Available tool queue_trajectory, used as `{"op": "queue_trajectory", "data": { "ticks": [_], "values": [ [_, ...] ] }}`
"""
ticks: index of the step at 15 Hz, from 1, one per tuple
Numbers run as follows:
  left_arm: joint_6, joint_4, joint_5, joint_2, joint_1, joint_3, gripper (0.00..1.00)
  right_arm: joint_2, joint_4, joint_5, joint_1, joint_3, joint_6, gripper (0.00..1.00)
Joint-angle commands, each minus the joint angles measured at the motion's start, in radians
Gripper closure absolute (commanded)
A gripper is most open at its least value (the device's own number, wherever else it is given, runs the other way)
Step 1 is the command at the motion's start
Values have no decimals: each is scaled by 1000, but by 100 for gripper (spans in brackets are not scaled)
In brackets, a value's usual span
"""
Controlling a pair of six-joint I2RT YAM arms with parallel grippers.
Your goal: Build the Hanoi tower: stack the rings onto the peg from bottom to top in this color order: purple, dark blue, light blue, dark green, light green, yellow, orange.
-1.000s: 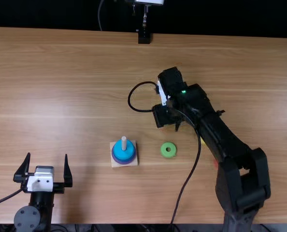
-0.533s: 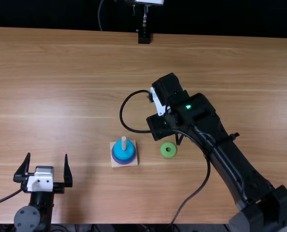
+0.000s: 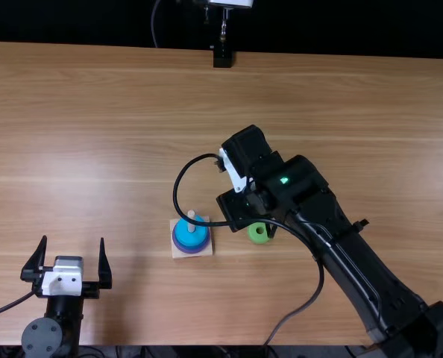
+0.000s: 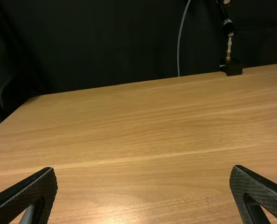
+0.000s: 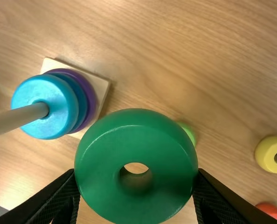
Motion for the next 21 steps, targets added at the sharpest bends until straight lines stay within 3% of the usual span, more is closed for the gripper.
{"op": "queue_trajectory", "data": {
  "ticks": [1,7,14,17,21],
  "values": [
    [5,-5,-1,-11,-1,-22,0,-30,3,-2,29,60,2,100],
    [5,-5,-1,-11,-1,-22,0,-28,-14,-2,108,170,4,100],
    [5,-5,-1,-11,-1,-22,0,-24,-12,-3,157,175,6,100],
    [5,-5,-1,-11,-1,-22,0,-21,-12,-3,184,197,41,100],
    [5,-5,-1,-11,-1,-22,0,-21,-12,-3,210,201,42,100]
  ]
}}
